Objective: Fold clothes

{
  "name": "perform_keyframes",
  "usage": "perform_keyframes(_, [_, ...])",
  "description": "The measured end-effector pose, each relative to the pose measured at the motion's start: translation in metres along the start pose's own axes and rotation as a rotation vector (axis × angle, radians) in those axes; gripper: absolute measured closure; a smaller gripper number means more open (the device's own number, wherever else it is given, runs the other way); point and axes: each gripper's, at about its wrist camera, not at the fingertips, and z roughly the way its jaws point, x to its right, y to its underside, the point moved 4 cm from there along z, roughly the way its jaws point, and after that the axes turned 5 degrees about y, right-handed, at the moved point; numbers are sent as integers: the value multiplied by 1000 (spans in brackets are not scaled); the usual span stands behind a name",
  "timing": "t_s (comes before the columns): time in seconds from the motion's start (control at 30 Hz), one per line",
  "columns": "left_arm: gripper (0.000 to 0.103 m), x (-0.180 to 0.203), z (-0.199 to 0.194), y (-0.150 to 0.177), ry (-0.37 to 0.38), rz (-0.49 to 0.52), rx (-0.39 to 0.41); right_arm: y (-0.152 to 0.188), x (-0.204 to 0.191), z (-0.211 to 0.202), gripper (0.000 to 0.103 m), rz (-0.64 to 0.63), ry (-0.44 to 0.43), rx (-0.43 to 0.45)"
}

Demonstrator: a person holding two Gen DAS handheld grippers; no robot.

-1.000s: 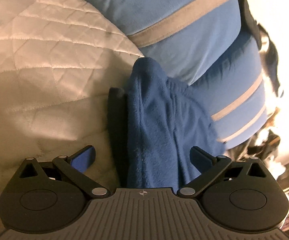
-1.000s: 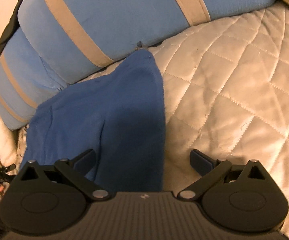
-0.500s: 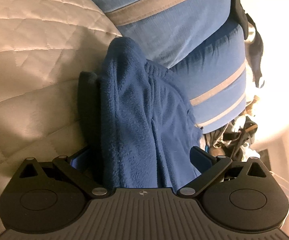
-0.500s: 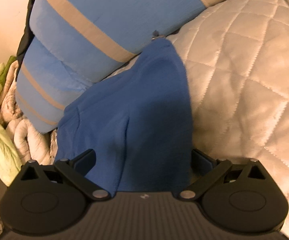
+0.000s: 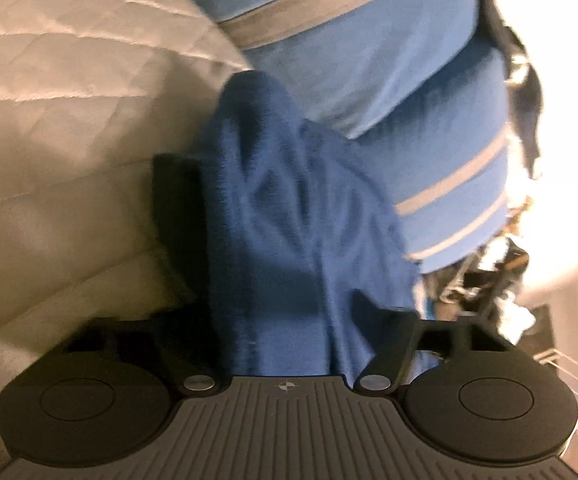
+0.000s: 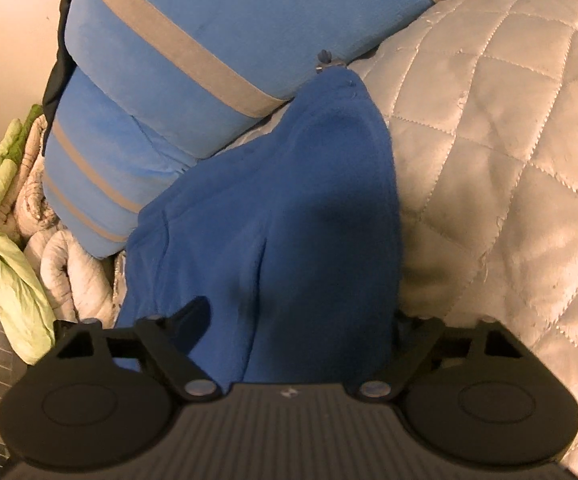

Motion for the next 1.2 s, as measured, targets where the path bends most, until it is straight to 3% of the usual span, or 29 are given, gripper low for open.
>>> perform_keyframes(0.13, [70,1,-2,3,-44,-18,22,-1,5,0,59,33,45,1])
perform_keyframes(0.23, [76,9,-3,5,-90,7,38,2,1,-4,71,12,64,15])
perform_keyframes(0.43, [80,36,0,12,-243,125,76,9,-21,-8,75,-70,199,75])
perform_keyframes(0.77, [83,106,13,35,-595,481,137,26,-86,-11,80,-334,536,189])
perform_keyframes(0.87, [83,125,10,42,-631,573,162,31,-105,-16,80,-401,597,233])
perform_keyframes(1.2, [85,170,-9,43,-655,654,265,46,-158,-50,82,-545,649,374])
